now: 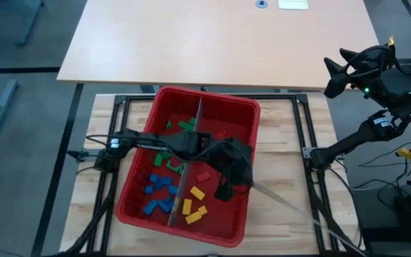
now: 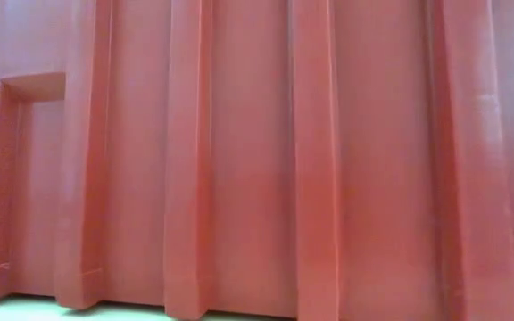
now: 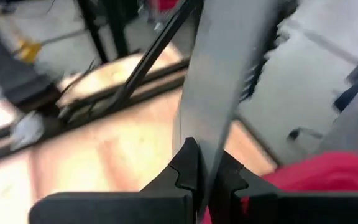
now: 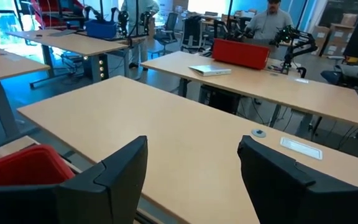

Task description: Sort blocks

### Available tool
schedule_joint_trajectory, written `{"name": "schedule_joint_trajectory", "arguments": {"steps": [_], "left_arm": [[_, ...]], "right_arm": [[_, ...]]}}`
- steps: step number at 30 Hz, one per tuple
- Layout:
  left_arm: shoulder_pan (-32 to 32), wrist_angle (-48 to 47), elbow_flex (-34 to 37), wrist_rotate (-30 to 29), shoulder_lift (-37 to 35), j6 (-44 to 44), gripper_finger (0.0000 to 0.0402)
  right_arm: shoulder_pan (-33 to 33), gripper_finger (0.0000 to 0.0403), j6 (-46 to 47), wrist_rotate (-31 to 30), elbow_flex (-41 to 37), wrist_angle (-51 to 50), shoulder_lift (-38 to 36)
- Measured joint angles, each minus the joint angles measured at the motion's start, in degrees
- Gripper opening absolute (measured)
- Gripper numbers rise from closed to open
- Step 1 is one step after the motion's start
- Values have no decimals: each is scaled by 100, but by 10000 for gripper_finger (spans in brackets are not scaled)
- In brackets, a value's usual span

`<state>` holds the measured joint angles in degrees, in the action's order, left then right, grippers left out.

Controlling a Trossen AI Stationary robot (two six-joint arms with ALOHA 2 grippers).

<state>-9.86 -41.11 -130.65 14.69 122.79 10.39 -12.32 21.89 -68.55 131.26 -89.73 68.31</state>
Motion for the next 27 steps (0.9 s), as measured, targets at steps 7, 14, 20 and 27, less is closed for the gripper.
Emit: {"name": "schedule_joint_trajectory", "arguments": {"steps": [7, 14, 20, 27], "left_arm": [[348, -626, -2, -147, -92, 71, 0], [494, -425, 20, 1, -70, -70, 0], [492, -95, 43, 486, -36, -460, 0], [463, 616, 55, 875, -14, -1095, 0]], "right_arm": [[0, 224, -20, -2, 0, 0, -2], [0, 221, -102, -2, 0, 0, 2], [0, 228, -310, -271, 0, 2, 2], [-1, 231, -643, -670, 0, 151, -4]]}}
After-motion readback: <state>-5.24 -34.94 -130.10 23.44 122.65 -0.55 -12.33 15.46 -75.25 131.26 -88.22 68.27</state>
